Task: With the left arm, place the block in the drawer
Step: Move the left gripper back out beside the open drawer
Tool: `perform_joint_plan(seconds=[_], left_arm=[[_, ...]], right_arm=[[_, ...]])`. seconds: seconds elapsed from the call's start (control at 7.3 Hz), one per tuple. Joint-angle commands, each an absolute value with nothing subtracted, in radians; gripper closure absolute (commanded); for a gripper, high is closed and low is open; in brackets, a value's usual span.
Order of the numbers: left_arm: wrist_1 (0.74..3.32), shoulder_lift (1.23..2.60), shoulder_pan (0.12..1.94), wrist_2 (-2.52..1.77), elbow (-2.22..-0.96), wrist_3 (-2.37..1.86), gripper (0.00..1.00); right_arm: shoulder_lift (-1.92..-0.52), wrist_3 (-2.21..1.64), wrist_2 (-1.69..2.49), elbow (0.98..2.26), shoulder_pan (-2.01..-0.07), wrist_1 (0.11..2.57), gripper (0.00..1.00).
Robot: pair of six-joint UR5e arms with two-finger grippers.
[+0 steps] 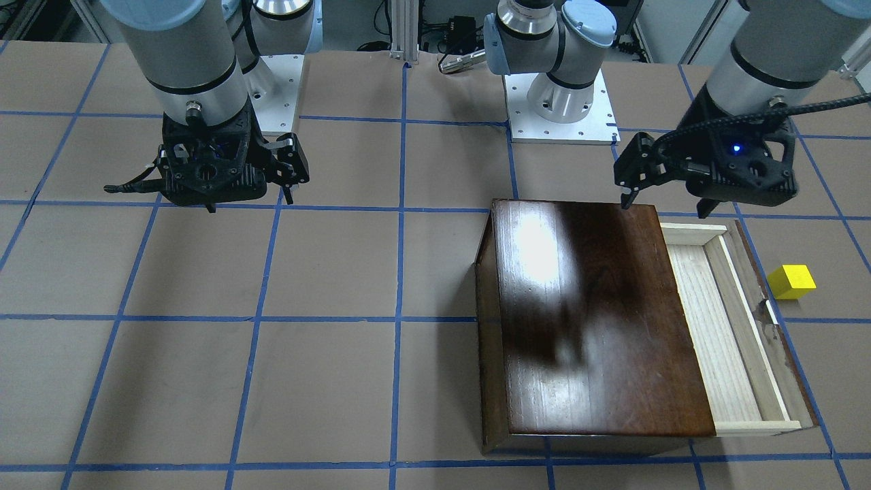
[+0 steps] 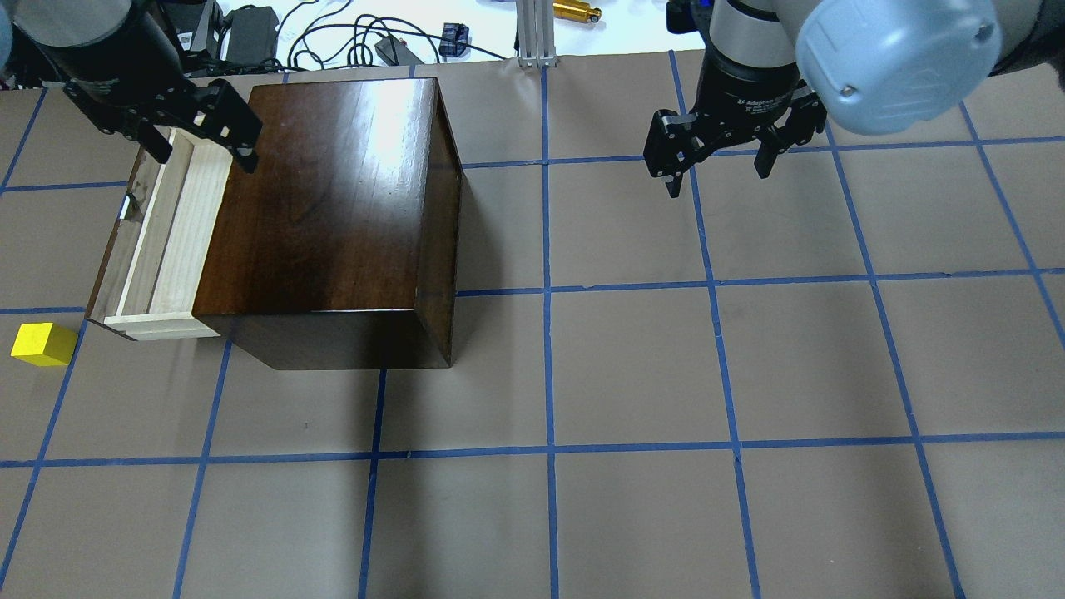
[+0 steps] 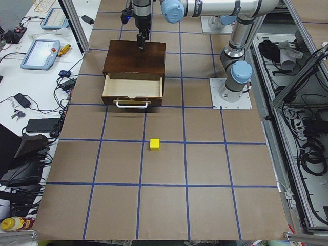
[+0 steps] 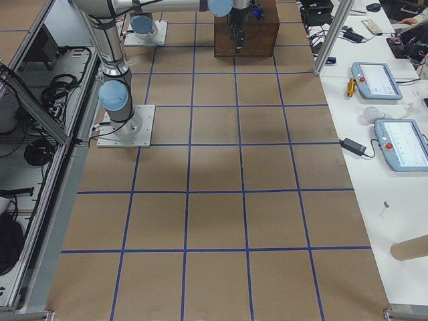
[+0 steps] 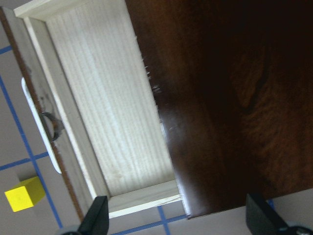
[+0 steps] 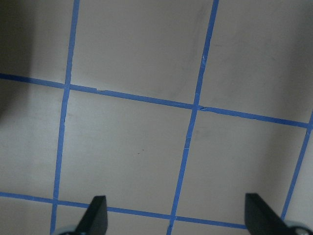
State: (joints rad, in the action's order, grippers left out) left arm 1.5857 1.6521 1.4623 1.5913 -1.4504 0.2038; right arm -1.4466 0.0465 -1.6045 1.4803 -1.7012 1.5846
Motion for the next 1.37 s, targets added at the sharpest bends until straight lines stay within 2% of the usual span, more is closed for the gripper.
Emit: perform_joint_plan(seconds=[0.0, 1.23], left_arm=[[1.578, 1.654, 1.502, 1.574, -1.453, 0.011, 0.00], [1.577, 1.651, 1.505, 1.575, -1.454, 0.041, 0.00]], right_arm=[[-1.447, 0.048, -1.605, 1.480, -1.701, 1.585, 0.00], [-1.447, 0.046, -1.605, 1.480, -1.701, 1.585, 0.00]])
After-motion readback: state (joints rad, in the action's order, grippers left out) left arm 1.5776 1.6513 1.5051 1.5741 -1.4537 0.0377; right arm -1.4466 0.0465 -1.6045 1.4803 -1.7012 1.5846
